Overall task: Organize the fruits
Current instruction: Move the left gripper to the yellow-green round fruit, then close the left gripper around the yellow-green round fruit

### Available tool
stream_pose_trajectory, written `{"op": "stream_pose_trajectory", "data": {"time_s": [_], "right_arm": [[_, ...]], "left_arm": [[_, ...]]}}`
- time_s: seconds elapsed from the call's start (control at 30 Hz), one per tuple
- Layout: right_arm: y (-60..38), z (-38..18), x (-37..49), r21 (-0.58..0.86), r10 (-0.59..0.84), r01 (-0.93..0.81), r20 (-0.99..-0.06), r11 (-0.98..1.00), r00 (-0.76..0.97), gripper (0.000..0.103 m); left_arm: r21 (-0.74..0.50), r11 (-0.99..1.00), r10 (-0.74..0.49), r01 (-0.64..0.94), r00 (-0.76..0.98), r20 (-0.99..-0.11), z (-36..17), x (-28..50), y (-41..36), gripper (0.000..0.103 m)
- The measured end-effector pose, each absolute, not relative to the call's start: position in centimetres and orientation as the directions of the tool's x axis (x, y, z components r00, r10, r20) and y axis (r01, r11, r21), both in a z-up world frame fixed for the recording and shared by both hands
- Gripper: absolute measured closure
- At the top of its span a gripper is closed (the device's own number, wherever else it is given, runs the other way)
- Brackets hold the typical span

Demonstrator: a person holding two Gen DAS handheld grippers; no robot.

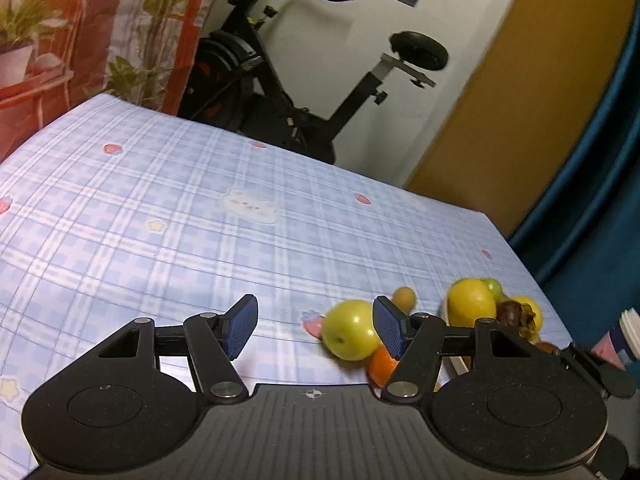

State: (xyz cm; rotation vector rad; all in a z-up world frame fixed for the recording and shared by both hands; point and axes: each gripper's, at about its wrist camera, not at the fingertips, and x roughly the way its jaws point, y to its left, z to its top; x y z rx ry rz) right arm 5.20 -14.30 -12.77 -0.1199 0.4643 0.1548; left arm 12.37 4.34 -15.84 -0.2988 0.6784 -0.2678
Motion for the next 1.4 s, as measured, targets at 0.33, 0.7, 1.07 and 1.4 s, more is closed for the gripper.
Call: {"op": "stream_pose_trajectory", "data": {"time_s": [0.33,0.7,1.07,1.4], "right_arm": [[-11.6,-13.1,9.6,-0.104,0.162,-0.247,-0.508,0.963,0.846,0.028],[-9.9,-13.4,16.5,0.029,0.213,-0.249,-0.617,0.968,0.757,0.043],[-8.8,-14.1,17.3,0.024,0.231,-0.282,-0.641,0.959,0.732,0.054],[-8.7,-14.2,17.1,0.027,0.232,-0.278,-0.635,0.96,0.737,0.054]], "left_arm": [[-0.48,0.863,-0.44,0.16,0.706,-0.555,-16.4,15.0,5.7,0.038],[-0.568,0.797,-0.551,0.203,0.63,-0.547,-18.5,17.4,5.3,0.038],[-0.549,0.805,-0.561,0.226,0.591,-0.579,-20.2,18.1,4.0,0.038],[-0.567,0.795,-0.573,0.214,0.57,-0.588,-21.2,17.9,4.3,0.047]]}}
